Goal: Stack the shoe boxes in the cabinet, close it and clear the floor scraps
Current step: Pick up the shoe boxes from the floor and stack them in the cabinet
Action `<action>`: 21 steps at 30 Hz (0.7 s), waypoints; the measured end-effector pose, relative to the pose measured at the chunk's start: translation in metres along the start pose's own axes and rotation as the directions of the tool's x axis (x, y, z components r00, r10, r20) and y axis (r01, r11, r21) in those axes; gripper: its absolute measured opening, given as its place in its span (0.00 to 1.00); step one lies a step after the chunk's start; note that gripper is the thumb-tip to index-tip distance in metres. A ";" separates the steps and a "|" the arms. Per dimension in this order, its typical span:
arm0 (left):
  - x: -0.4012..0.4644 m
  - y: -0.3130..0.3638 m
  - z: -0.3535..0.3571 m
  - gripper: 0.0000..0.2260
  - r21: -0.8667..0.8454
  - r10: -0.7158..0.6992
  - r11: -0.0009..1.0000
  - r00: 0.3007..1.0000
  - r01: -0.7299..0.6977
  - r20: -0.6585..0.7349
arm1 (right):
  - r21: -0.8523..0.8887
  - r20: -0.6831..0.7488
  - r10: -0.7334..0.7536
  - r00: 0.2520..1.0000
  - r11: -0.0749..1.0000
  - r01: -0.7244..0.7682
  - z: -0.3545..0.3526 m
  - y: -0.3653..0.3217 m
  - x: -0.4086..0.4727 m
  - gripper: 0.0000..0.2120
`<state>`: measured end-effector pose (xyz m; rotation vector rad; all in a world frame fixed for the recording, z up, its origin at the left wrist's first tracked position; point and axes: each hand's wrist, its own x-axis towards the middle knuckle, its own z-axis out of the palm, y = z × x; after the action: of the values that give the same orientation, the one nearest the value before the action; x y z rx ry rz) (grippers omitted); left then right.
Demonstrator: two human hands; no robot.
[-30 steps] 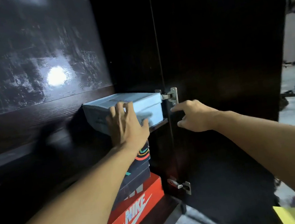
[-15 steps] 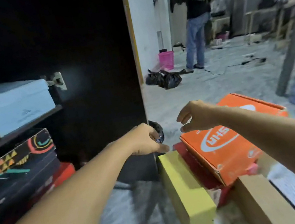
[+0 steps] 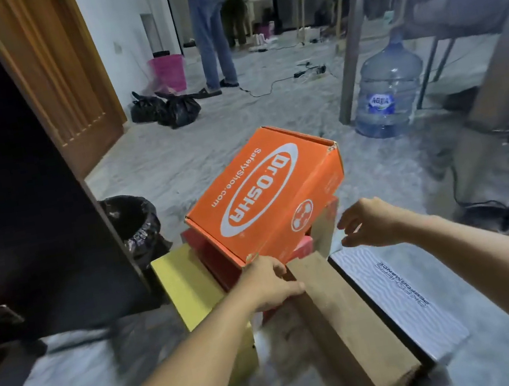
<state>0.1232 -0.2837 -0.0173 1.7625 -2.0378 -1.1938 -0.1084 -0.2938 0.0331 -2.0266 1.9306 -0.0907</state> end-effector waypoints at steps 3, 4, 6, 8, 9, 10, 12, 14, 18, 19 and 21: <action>0.009 -0.002 0.038 0.10 -0.030 -0.009 1.000 0.998 0.010 0.060 | 0.017 0.083 0.079 0.993 0.997 -0.080 0.035 0.028 -0.010 0.18; 0.012 -0.003 0.049 0.10 -0.045 -0.018 0.999 0.998 0.021 0.067 | 0.037 0.115 0.101 0.988 0.994 -0.106 0.050 0.034 -0.014 0.21; 0.018 -0.009 0.069 0.08 -0.081 -0.055 0.995 0.995 0.062 0.089 | 0.077 0.174 0.152 0.973 0.983 -0.168 0.082 0.041 -0.025 0.26; 0.025 -0.017 0.084 0.10 -0.098 -0.083 0.991 0.992 0.093 0.094 | 0.101 0.214 0.184 0.959 0.973 -0.209 0.112 0.040 -0.037 0.31; 0.029 -0.023 0.089 0.10 -0.103 -0.093 0.989 0.992 0.103 0.090 | 0.093 0.244 0.201 0.949 0.969 -0.229 0.126 0.037 -0.043 0.35; 0.033 -0.028 0.093 0.10 -0.109 -0.100 0.988 0.991 0.109 0.086 | 0.079 0.272 0.215 0.938 0.966 -0.244 0.139 0.035 -0.048 0.39; 0.039 -0.037 0.099 0.15 -0.119 -0.127 0.983 0.988 0.136 0.087 | 0.029 0.294 0.259 0.920 0.960 -0.280 0.161 0.030 -0.059 0.42; 0.043 -0.045 0.100 0.26 -0.127 -0.172 0.976 0.983 0.180 0.070 | 0.010 0.253 0.297 0.921 0.951 -0.310 0.173 0.027 -0.069 0.41; 0.044 -0.057 0.101 0.31 -0.115 -0.215 0.969 0.976 0.217 0.035 | 0.041 0.324 0.303 0.896 0.942 -0.333 0.167 0.039 -0.083 0.51; 0.044 -0.060 0.102 0.32 -0.123 -0.215 0.968 0.976 0.218 0.042 | 0.073 0.372 0.296 0.880 0.935 -0.346 0.162 0.046 -0.085 0.53; 0.041 -0.069 0.106 0.36 -0.115 -0.232 0.965 0.971 0.236 0.048 | 0.166 0.485 0.251 0.838 0.914 -0.370 0.153 0.060 -0.095 0.50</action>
<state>0.0981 -0.2722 -0.1470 1.9784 -1.7694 -1.3892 -0.1306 -0.1717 -0.1103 -1.3872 1.8039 0.1942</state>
